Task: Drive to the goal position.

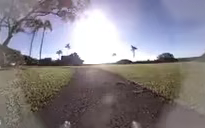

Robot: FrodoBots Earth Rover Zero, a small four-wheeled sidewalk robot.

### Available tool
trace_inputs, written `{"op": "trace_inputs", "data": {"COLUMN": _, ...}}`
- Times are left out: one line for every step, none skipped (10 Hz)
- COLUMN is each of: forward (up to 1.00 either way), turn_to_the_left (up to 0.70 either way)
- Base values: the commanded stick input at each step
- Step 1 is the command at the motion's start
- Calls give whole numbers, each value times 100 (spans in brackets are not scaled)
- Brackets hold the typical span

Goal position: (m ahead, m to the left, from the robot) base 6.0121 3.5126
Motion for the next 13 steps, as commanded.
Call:
{"op": "trace_inputs", "data": {"forward": 70, "turn_to_the_left": 0}}
{"op": "trace_inputs", "data": {"forward": 70, "turn_to_the_left": 0}}
{"op": "trace_inputs", "data": {"forward": 70, "turn_to_the_left": 0}}
{"op": "trace_inputs", "data": {"forward": 70, "turn_to_the_left": 0}}
{"op": "trace_inputs", "data": {"forward": 70, "turn_to_the_left": 9}}
{"op": "trace_inputs", "data": {"forward": 70, "turn_to_the_left": 14}}
{"op": "trace_inputs", "data": {"forward": 70, "turn_to_the_left": 14}}
{"op": "trace_inputs", "data": {"forward": 70, "turn_to_the_left": 12}}
{"op": "trace_inputs", "data": {"forward": 70, "turn_to_the_left": 1}}
{"op": "trace_inputs", "data": {"forward": 70, "turn_to_the_left": 0}}
{"op": "trace_inputs", "data": {"forward": 70, "turn_to_the_left": 0}}
{"op": "trace_inputs", "data": {"forward": 70, "turn_to_the_left": 0}}
{"op": "trace_inputs", "data": {"forward": 70, "turn_to_the_left": 0}}
